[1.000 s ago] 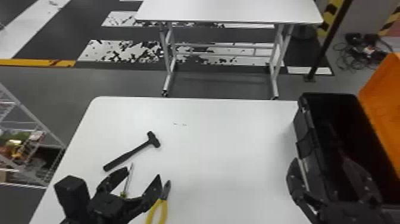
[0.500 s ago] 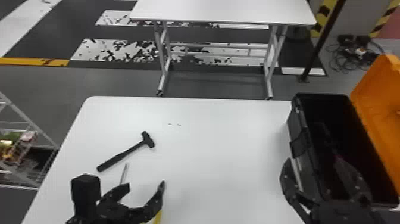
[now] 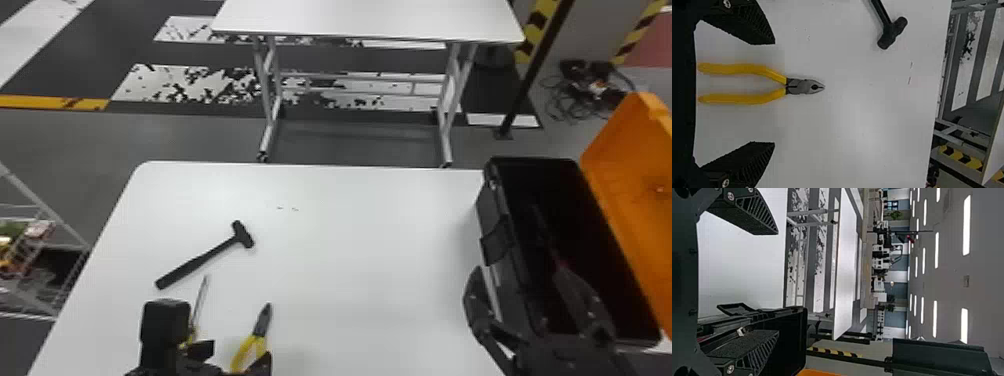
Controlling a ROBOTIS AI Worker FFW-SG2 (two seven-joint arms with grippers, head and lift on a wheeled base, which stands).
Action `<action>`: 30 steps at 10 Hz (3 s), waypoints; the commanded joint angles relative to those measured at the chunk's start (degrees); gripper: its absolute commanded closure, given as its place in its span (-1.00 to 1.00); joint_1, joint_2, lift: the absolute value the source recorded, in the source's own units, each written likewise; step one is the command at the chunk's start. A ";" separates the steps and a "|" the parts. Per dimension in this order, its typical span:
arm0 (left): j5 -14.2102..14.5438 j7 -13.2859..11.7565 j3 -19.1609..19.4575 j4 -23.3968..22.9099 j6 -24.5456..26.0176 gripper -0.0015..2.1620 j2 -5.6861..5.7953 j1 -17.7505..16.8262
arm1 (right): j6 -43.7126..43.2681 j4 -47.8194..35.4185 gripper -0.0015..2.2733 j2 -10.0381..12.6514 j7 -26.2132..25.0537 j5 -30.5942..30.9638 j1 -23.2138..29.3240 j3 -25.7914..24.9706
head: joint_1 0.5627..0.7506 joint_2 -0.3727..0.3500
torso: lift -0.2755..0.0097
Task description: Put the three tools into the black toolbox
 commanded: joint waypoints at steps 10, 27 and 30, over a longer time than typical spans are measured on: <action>-3.25 5.03 -2.47 -0.22 16.52 -0.92 -0.88 -4.05 | 0.00 0.44 -0.90 -0.62 0.26 -0.17 -0.44 0.04 | 0.41 0.18 | 0.57; -8.44 9.51 -9.68 6.73 24.79 -0.87 -3.61 -15.30 | -1.05 2.37 -0.90 -2.81 0.61 -2.90 -1.23 -2.07 | 0.41 0.01 | 0.57; -8.17 9.34 -9.68 6.81 28.30 -0.86 -3.78 -15.74 | -1.05 2.46 -0.90 -2.81 0.61 -3.07 -1.23 -2.16 | 0.41 -0.03 | 0.57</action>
